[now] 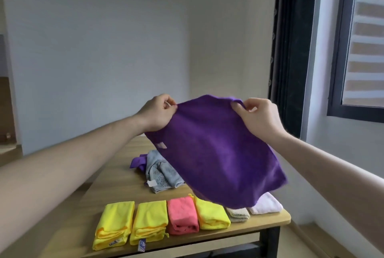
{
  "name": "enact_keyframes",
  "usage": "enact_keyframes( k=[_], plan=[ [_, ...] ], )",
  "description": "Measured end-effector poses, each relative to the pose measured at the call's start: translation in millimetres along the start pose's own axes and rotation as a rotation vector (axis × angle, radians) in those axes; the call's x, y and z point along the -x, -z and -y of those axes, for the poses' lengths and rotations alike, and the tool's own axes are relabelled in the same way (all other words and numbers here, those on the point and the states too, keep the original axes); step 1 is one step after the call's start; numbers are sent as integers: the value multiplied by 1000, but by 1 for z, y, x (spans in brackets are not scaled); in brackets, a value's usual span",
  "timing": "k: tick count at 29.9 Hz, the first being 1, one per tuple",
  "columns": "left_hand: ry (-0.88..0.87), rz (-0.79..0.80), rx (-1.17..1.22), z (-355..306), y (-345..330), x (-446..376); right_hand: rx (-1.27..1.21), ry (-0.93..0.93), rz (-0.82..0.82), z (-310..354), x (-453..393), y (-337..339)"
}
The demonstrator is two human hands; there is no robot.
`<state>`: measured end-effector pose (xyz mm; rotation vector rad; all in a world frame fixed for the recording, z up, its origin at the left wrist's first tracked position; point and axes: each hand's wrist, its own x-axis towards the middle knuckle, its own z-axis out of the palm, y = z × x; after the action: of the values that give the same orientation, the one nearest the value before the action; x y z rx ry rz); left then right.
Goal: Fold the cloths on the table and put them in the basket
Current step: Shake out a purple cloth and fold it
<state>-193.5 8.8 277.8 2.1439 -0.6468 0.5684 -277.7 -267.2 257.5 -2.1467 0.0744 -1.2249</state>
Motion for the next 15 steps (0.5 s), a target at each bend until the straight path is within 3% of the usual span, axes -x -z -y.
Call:
enact_keyframes(
  k=[7,15],
  plan=[
    [-53,130,-102,-19,27,14,-191,-73,94,2,3,7],
    [44,524,-110,-17,46,27,-309,-189,321,-4,6,8]
  ],
)
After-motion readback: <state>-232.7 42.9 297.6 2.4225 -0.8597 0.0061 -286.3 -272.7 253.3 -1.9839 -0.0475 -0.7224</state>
